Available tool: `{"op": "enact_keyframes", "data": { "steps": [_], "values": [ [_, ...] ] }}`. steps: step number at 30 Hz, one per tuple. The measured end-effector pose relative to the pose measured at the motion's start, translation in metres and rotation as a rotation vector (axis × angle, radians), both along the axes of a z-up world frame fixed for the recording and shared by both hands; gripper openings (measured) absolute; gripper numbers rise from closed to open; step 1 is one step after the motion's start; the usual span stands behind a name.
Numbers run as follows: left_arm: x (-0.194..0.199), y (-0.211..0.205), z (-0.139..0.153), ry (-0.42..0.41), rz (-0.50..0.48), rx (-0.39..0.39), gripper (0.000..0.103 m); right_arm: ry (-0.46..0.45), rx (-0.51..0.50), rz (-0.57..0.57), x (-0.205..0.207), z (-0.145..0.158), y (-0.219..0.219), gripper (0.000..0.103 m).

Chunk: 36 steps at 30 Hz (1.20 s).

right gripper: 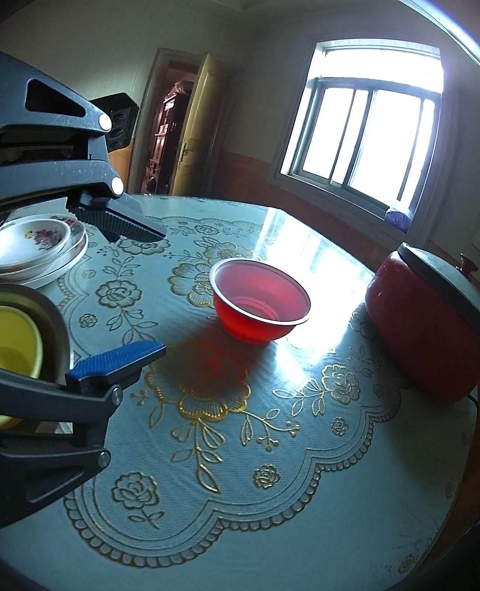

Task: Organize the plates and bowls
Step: 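Move the right tool toward the red plastic bowl, then close the right tool on the red bowl rim while the left tool grips it too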

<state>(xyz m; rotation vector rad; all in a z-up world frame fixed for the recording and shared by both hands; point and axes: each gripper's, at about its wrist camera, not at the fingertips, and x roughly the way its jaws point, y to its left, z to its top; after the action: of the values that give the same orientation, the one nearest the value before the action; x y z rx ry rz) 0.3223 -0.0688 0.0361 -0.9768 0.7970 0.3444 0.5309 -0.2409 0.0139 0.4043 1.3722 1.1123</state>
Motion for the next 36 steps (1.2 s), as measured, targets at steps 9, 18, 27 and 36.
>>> {"op": "enact_keyframes", "data": {
  "steps": [9, 18, 27, 36],
  "values": [
    [0.017, 0.022, 0.001, -0.015, 0.039, -0.006, 0.083, 0.006, -0.009, -0.021, 0.014, -0.004, 0.026, 0.056],
    [0.049, 0.045, 0.007, -0.022, 0.044, -0.006, 0.069, 0.016, -0.020, -0.059, 0.035, -0.012, 0.045, 0.056],
    [0.076, 0.065, -0.009, 0.011, 0.072, -0.019, 0.069, 0.013, -0.055, -0.097, 0.056, -0.026, 0.066, 0.052],
    [0.107, 0.077, -0.025, 0.016, 0.040, -0.047, 0.037, 0.014, -0.093, -0.086, 0.070, -0.041, 0.085, 0.029]
  ]
}}
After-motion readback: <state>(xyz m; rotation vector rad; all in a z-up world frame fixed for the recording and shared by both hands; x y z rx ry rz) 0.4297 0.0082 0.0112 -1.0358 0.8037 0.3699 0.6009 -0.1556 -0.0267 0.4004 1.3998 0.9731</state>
